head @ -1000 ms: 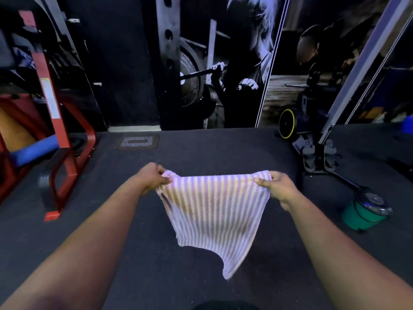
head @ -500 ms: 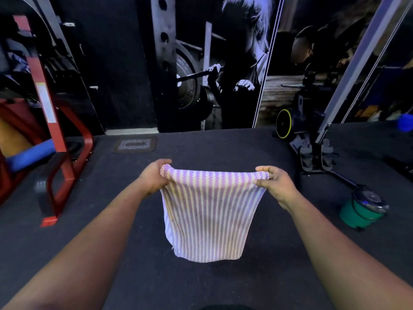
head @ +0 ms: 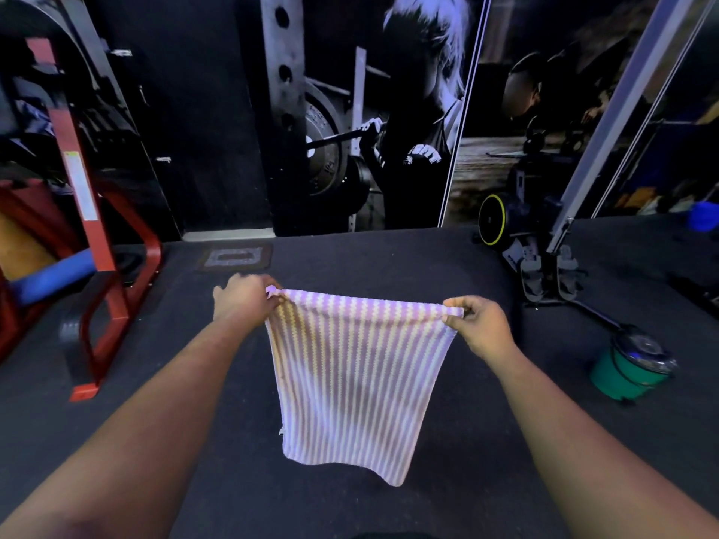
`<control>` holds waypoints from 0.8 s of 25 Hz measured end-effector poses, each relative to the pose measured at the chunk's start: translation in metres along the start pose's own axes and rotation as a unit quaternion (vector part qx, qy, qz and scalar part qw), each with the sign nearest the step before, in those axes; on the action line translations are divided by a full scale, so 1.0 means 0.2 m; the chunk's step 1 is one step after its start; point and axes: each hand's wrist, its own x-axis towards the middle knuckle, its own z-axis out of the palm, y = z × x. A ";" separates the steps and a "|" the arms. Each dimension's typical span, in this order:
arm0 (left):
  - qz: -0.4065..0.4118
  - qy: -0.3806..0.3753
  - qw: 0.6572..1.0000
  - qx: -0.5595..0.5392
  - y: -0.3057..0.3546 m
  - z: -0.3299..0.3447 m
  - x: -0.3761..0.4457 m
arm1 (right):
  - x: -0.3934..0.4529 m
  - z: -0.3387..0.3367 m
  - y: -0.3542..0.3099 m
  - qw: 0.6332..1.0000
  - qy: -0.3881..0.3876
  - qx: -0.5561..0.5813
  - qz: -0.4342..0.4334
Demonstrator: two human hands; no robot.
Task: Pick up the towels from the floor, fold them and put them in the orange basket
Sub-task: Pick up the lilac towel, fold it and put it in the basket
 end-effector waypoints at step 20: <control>0.076 -0.143 0.869 -0.468 0.12 -0.06 -0.19 | 0.02 -0.05 -0.32 0.961 -0.033 0.273 0.032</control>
